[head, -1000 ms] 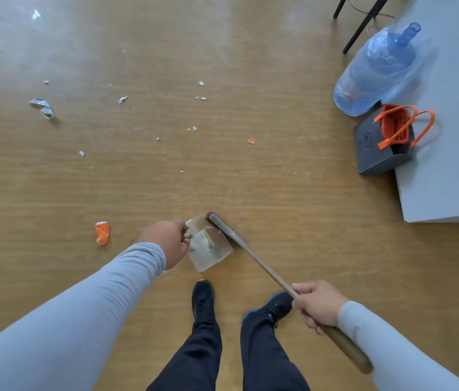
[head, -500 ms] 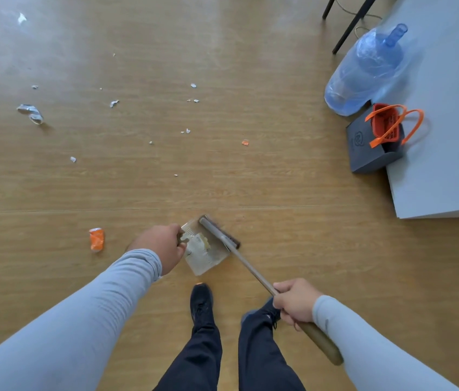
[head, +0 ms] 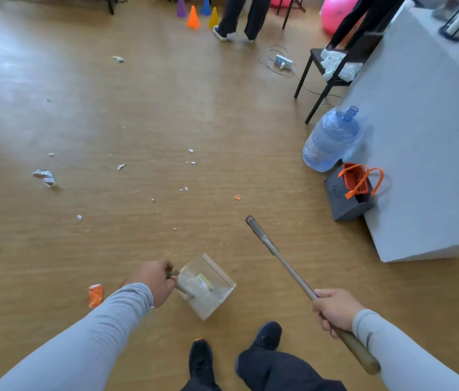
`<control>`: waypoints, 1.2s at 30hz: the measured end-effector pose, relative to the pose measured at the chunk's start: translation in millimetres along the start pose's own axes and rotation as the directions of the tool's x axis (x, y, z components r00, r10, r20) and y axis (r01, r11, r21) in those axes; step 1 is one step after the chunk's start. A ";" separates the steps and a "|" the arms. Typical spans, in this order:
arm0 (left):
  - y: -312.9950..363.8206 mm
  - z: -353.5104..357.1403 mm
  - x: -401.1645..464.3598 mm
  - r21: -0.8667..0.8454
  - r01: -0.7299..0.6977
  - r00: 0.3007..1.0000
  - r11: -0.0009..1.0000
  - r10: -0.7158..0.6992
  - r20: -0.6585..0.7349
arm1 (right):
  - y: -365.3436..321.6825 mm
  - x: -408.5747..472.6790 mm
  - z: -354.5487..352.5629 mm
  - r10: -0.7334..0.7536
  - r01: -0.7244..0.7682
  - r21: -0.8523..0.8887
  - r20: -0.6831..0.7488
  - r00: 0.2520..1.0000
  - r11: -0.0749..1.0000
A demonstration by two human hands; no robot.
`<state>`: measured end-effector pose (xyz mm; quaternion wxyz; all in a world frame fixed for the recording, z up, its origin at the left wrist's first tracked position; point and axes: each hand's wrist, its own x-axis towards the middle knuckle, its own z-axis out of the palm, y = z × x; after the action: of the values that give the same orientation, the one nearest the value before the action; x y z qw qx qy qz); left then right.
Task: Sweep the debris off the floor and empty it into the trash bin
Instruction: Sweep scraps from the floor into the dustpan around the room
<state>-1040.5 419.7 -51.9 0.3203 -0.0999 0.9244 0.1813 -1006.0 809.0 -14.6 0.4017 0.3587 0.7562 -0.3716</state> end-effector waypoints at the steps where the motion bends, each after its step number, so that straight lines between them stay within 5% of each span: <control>1: 2.6 -5.1 3.6 -0.012 0.000 1.000 1.000 0.000 -0.016 | -3.6 2.0 -2.3 -0.006 0.006 0.013 -0.018 1.000 1.000; 18: 142.5 -81.4 170.0 -0.033 0.080 0.994 0.996 -0.082 -0.073 | -148.0 168.3 -105.4 -0.029 0.030 0.045 -0.022 0.999 0.999; 29: 219.9 -97.0 311.5 0.006 0.132 0.991 0.991 -0.132 -0.020 | -297.4 291.3 -156.0 -0.103 0.096 -0.211 -0.019 0.995 0.973; 36: 229.9 -102.1 341.3 0.044 0.137 0.991 0.990 -0.136 -0.017 | -302.6 318.4 -134.0 -0.042 0.066 -0.496 0.060 0.997 0.866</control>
<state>-1430.9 565.7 -129.5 0.3275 -0.1568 0.9216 0.1373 -1440.0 859.4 -156.3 0.4878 0.2130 0.8264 -0.1839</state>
